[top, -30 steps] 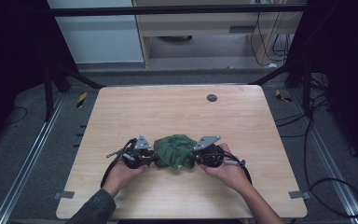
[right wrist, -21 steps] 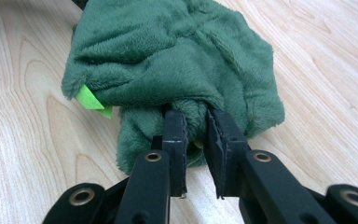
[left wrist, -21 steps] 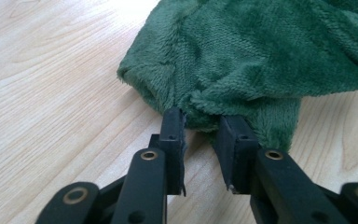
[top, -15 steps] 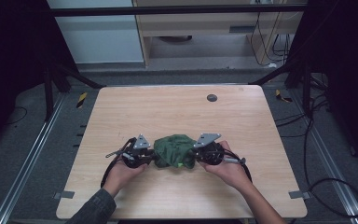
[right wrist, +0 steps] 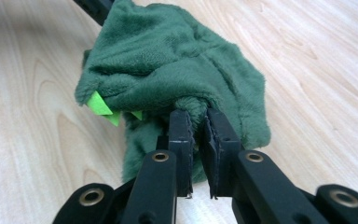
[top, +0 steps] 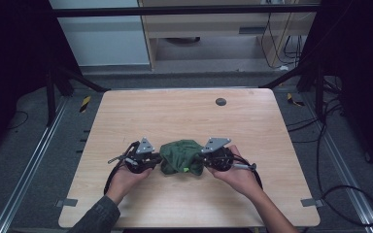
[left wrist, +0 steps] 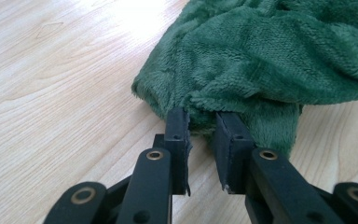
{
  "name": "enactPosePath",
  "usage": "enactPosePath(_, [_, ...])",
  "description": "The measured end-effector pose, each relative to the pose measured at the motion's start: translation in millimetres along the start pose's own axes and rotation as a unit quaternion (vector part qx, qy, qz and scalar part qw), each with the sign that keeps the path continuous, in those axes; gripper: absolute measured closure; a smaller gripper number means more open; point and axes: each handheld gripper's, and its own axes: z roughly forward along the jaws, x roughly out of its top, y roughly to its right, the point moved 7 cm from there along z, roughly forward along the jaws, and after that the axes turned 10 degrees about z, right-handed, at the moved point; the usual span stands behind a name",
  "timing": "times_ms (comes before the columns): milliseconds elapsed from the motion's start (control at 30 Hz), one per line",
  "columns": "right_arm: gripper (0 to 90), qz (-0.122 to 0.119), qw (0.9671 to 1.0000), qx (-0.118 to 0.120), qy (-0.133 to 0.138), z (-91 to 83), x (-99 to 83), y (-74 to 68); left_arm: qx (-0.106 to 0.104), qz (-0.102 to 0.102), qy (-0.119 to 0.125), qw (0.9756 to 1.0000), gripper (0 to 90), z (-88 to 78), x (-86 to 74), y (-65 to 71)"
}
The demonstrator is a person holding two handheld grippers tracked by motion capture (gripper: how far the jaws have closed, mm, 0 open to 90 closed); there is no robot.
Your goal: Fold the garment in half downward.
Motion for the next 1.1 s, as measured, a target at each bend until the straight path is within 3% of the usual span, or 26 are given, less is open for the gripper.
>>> enactPosePath(333, [80.1, -0.001, 0.9998, 0.007, -0.016, 4.0, -15.8, -7.0, -0.006, 0.006, -0.013, 0.9999, 75.3, 4.2, -9.9, 6.1])
enactPosePath(1100, [87.7, -0.002, 0.9998, 0.003, -0.021, 0.3, -22.0, -2.4, -0.01, -0.001, -0.02, 0.9998, 79.9, 3.5, -17.3, 3.9])
